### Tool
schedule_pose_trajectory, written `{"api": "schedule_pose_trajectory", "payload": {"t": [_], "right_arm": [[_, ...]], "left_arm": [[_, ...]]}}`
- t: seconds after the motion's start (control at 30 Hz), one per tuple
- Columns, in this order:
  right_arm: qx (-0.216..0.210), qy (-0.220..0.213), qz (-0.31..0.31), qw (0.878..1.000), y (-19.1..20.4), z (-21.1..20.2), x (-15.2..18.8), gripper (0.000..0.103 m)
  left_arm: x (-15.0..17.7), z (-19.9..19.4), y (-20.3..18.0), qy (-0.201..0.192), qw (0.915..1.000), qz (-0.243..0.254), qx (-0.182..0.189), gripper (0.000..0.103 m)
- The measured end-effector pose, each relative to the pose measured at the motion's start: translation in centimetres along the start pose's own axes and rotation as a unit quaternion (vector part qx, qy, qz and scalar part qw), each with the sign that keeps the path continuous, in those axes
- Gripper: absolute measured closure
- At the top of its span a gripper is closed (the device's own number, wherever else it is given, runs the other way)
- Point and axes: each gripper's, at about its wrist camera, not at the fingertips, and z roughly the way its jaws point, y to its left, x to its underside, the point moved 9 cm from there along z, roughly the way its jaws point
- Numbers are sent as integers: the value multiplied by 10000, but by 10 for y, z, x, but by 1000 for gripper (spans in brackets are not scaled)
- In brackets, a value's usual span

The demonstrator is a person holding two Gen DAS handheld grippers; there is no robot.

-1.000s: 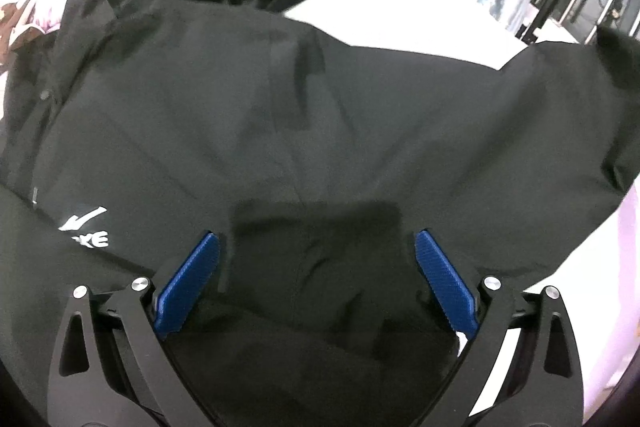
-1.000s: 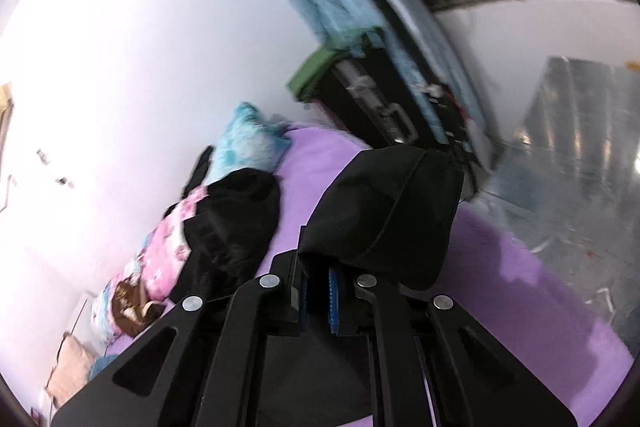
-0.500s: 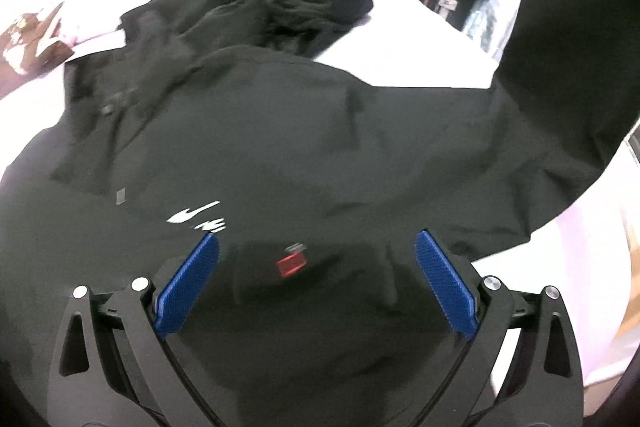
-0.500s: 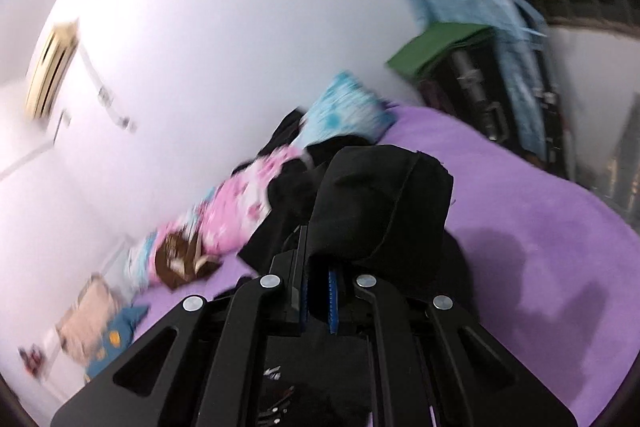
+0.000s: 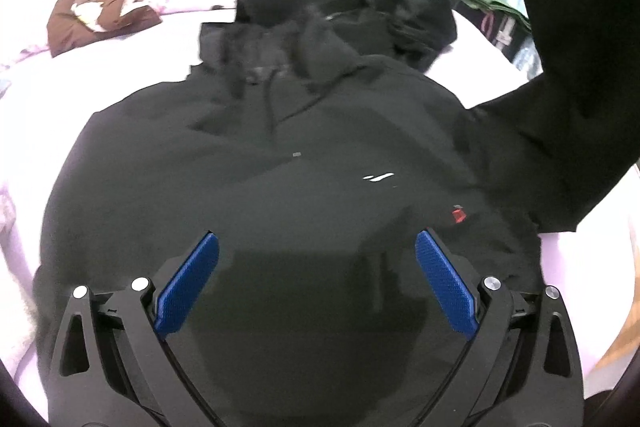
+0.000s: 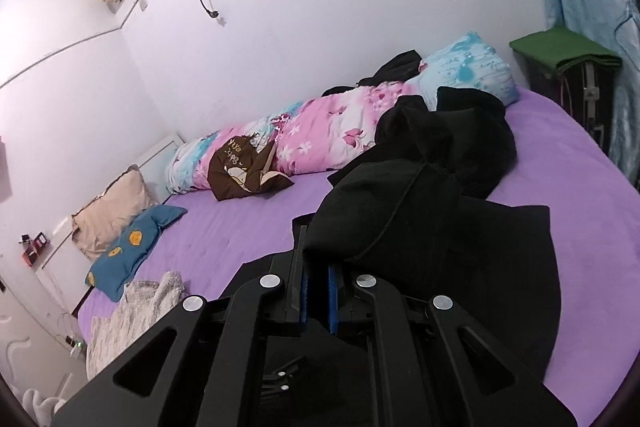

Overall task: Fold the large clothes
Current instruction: 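Lift the sleeve with the right gripper and lay it across the jacket body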

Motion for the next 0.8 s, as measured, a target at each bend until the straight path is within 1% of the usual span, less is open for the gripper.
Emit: {"api": "schedule_pose_trajectory", "payload": {"t": [0.1,0.2,0.47,0.57,0.67,0.8], "right_arm": [[-118,102,-28,9999,12,12,4,96],[-240,246,-157,9993,32,23,14,96],[-460,697,-666,9943,88,59,50,97],[-294,875,-1098,9897,104,74,68,97],[-407,1014,-1118,9877,115,82,79,97],[-391,1162,-1212,9850,122,98,91,97]], "left_arm": [[7,-6,16,26,10000,-84,-20,8],[16,-13,33,20,9998,-175,-55,8],[49,-25,88,9,9984,-561,-117,8],[59,-24,106,46,9973,-720,-153,8],[66,-23,120,31,9964,-837,-150,8],[72,-25,133,-53,9962,-848,-206,8]]}}
